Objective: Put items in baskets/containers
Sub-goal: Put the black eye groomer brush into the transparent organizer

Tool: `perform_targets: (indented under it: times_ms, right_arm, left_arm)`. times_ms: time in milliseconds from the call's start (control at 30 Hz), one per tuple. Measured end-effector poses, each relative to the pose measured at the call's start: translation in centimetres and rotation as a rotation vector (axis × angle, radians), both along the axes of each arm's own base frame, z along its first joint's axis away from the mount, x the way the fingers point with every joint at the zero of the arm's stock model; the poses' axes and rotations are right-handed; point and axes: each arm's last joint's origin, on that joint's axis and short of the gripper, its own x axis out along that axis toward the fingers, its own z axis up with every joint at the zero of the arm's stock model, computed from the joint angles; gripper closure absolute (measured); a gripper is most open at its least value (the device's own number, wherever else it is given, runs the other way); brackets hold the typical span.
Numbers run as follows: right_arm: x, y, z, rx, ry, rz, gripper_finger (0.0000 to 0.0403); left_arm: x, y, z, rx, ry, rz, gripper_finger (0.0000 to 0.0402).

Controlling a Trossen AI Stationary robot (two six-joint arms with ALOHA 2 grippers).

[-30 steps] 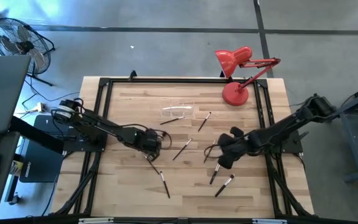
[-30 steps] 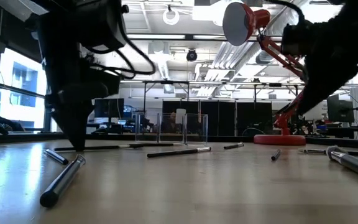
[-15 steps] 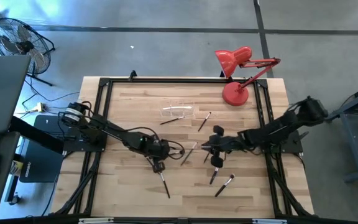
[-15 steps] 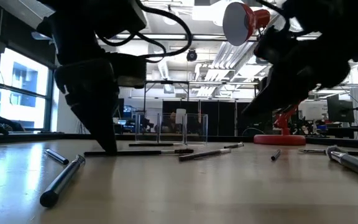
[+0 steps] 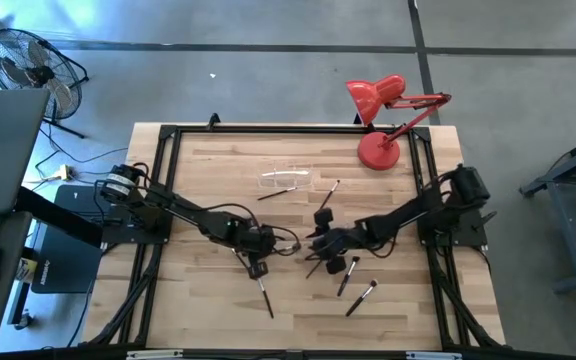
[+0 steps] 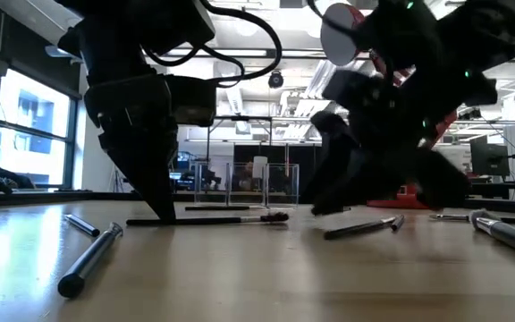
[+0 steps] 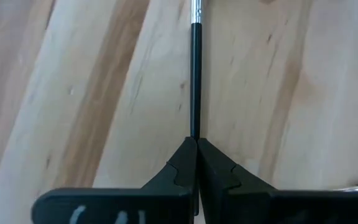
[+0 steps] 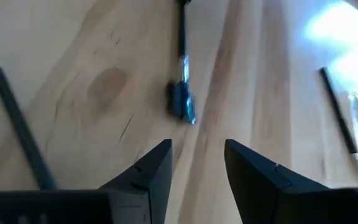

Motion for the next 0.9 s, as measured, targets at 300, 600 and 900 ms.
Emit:
perform_targets:
  times_ms: [300,600,900]
  right_arm:
    - [1.7,0.4,-1.3,0.005,0.003,0.013,0.026]
    - [1.9,-0.3,-1.3,-0.034,0.014,0.017,0.0263]
    - [1.7,-1.1,-2.1,-0.02,0.09,0.022,0.0329]
  left_arm:
    - [0.4,1.4,0.0,-0.048,0.006,0.036,0.0401]
    - [0.9,2.3,0.1,-0.058,-0.034,0.032,0.0401]
    - [0.9,2.1,0.2,-0.077,-0.041,0.007,0.0401]
